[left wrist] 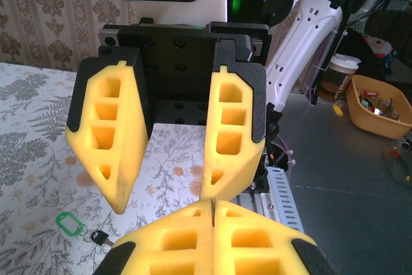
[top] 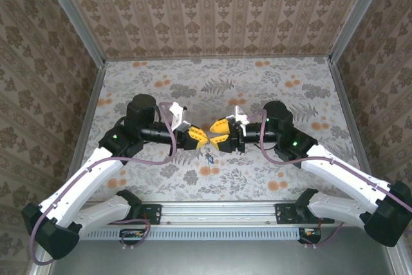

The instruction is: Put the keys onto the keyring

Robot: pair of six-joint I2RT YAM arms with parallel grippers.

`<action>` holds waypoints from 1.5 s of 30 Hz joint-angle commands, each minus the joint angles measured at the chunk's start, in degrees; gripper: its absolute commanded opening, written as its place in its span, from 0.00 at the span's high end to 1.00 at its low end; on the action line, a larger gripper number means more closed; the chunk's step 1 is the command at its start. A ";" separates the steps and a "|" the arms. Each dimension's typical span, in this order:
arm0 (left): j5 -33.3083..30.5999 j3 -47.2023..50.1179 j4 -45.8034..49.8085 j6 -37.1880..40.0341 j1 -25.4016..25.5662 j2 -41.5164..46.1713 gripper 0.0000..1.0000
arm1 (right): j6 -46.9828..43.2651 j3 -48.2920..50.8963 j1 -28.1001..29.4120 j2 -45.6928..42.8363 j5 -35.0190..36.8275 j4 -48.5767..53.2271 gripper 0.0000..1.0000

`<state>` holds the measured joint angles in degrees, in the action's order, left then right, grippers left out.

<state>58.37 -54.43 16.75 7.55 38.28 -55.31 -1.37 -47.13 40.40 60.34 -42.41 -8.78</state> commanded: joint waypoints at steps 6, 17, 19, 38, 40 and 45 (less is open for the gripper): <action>-0.27 -2.00 -0.32 1.92 0.27 0.82 1.00 | -1.61 -0.78 0.54 -0.05 -6.06 1.17 0.61; -0.23 -1.86 -0.51 1.89 0.25 1.04 1.00 | -3.26 -1.44 0.55 0.06 -7.24 4.42 0.61; -0.32 -1.89 -0.43 1.98 0.27 1.05 1.00 | -3.03 -1.56 0.51 -0.02 -7.32 4.15 0.61; -1.04 -2.04 -0.51 2.56 1.21 -0.33 1.00 | -0.38 -2.34 1.00 2.85 -7.60 -1.19 0.87; -1.06 -2.07 -0.52 2.48 1.27 -0.33 1.00 | -0.75 -2.40 0.99 2.94 -7.59 -0.80 0.96; -1.12 -2.03 -0.26 2.38 1.27 -0.52 1.00 | -0.83 -1.90 0.99 2.25 -7.42 -1.43 1.00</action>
<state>56.31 -54.52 17.58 8.82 38.98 -55.66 -1.78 -47.68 41.12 62.92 -48.75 -7.53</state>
